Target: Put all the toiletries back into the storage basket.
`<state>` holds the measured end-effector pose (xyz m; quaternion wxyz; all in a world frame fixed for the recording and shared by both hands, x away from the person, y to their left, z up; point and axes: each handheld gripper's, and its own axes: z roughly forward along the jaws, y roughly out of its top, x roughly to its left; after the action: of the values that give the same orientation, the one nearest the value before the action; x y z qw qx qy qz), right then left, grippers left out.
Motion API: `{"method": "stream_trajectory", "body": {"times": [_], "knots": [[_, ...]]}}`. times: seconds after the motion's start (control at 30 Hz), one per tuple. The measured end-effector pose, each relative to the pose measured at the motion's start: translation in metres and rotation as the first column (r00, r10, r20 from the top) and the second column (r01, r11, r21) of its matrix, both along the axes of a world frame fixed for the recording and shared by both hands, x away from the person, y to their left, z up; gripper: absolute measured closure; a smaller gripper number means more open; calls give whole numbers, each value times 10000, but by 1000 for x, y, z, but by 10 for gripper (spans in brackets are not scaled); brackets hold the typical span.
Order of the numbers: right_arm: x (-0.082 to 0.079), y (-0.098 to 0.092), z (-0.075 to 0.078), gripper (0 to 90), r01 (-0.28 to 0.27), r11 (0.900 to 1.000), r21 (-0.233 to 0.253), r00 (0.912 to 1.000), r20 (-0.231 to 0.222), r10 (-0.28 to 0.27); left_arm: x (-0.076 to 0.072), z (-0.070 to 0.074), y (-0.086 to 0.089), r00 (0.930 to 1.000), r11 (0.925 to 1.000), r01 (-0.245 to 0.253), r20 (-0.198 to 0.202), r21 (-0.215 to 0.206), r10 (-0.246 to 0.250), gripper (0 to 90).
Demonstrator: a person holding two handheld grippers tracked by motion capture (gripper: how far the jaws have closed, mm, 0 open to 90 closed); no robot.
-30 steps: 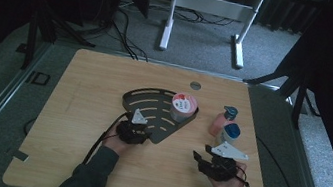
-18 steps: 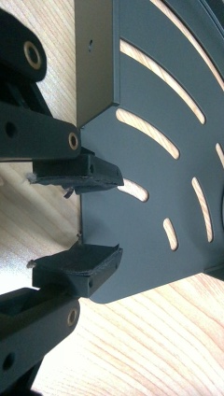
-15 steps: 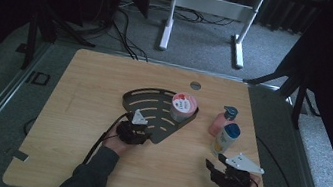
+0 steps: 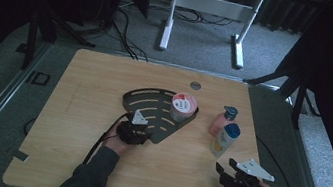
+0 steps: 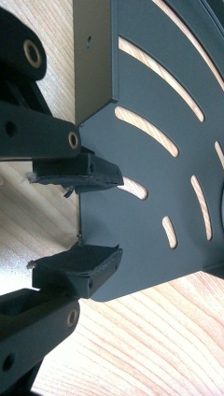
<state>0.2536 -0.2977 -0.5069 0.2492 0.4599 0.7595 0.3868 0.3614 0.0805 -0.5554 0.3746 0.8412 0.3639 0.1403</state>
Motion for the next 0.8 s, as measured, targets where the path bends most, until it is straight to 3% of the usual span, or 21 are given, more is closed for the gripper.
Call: {"method": "stream_trajectory", "body": {"times": [0.2,0.43,0.8], "knots": [[13,-2,-1,411,521,9985,-139,9985,171,-518,0,0,0,10000,10000,19,-8,-17,-19,587],[33,0,-2,394,731,9971,-216,9972,186,-727,1,0,0,10000,10000,36,-12,-22,-36,587],[56,5,26,392,569,9980,-282,9975,430,-557,1,0,0,10000,10000,49,-26,-42,-49,586]]}}
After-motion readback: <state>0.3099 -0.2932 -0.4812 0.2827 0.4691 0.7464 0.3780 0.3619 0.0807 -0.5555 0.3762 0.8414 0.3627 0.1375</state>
